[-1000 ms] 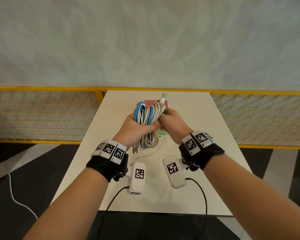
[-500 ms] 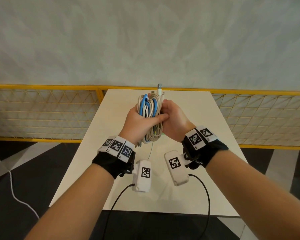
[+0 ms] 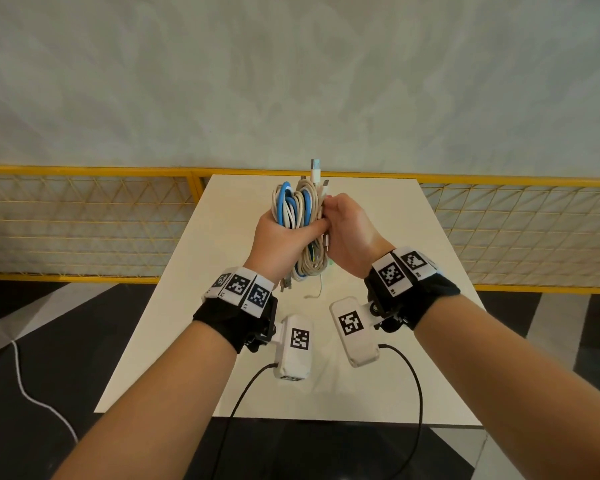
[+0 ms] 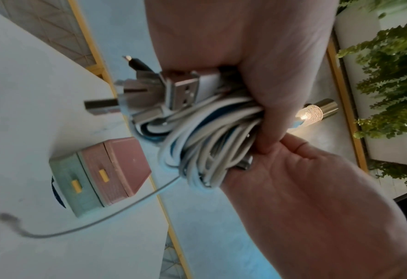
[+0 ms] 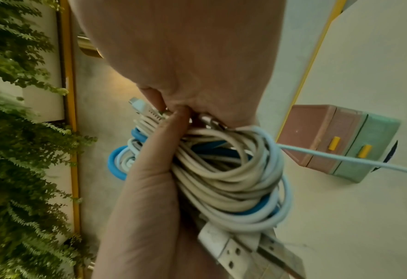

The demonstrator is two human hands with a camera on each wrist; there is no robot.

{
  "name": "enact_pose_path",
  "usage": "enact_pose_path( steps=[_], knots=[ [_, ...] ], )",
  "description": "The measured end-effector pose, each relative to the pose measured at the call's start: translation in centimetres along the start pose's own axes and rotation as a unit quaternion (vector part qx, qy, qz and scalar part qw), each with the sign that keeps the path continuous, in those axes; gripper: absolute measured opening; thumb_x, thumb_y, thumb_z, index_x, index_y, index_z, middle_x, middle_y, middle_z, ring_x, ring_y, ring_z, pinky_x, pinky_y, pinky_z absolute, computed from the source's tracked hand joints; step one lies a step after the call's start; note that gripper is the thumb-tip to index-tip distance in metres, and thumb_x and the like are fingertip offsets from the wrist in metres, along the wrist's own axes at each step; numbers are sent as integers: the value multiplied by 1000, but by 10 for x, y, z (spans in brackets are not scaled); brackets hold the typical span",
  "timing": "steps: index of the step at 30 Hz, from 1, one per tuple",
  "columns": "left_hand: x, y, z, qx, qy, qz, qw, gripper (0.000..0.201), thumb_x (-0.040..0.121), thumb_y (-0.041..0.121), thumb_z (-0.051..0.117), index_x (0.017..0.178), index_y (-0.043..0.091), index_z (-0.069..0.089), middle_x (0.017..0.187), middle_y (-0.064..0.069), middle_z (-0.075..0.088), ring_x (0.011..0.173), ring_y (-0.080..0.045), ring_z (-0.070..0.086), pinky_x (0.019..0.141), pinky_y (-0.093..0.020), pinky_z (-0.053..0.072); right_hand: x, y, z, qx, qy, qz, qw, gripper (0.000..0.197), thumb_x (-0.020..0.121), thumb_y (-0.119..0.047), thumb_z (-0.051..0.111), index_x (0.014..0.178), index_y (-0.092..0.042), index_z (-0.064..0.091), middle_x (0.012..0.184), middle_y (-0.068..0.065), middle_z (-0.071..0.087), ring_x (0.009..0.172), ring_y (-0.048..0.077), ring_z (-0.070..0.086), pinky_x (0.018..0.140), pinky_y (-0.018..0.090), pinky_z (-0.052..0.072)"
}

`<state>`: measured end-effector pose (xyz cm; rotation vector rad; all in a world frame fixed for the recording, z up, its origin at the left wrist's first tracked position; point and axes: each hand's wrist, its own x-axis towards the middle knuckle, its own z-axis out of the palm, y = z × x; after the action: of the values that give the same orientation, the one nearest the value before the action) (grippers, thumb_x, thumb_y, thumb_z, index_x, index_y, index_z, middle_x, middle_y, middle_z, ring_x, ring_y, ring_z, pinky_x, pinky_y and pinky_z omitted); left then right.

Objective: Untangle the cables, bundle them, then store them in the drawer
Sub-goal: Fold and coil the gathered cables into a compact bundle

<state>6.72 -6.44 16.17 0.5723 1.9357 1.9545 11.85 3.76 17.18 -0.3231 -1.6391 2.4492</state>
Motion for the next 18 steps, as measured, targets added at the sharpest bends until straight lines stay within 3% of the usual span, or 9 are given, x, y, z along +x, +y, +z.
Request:
enact_pose_path(
  steps=[2,7,11,13,16,18],
  knots=[
    [1,0,1,4,-3,-3,1000,21,77,12,80,93,20,71,90,-1,75,85,-10,72,75,-22,58,0,-1,-1,18,2,5,1000,47,95,-20,23,126,0,51,103,13,60,92,18,59,87,31,50],
    [0,-1,-1,-10,-7,-30,999,24,77,9,79,100,11,72,93,-7,76,86,-15,73,77,-25,59,-3,1,1,-25,9,-16,1000,40,96,-18,22,112,-7,57,100,10,62,91,17,60,89,32,49],
    [-1,0,-3,-25,4,-44,999,16,79,4,75,89,17,71,85,-3,75,77,-10,72,67,-20,57,-8,0,4,-34,-15,-14,999,39,97,-16,20,98,-12,60,96,6,64,85,12,62,80,26,50],
    [-1,1,-5,-18,10,-44,999,16,78,2,74,85,17,71,82,-4,74,73,-10,71,65,-19,57,-8,0,8,-47,-12,-16,999,38,97,-14,22,98,-11,59,101,10,63,92,16,61,86,30,51],
    [0,3,-9,-5,17,-37,999,15,76,2,75,84,14,71,81,-6,74,72,-11,71,64,-21,57,-5,1,12,-154,23,-12,988,33,97,-18,31,107,-4,59,110,20,61,106,30,58,98,41,45],
    [0,4,-15,-12,32,-27,999,16,76,0,73,81,15,70,74,-1,72,68,-8,70,62,-19,56,-5,4,6,-271,39,-32,961,33,97,-21,34,107,-1,59,103,18,64,99,30,60,92,42,47]
  ],
)
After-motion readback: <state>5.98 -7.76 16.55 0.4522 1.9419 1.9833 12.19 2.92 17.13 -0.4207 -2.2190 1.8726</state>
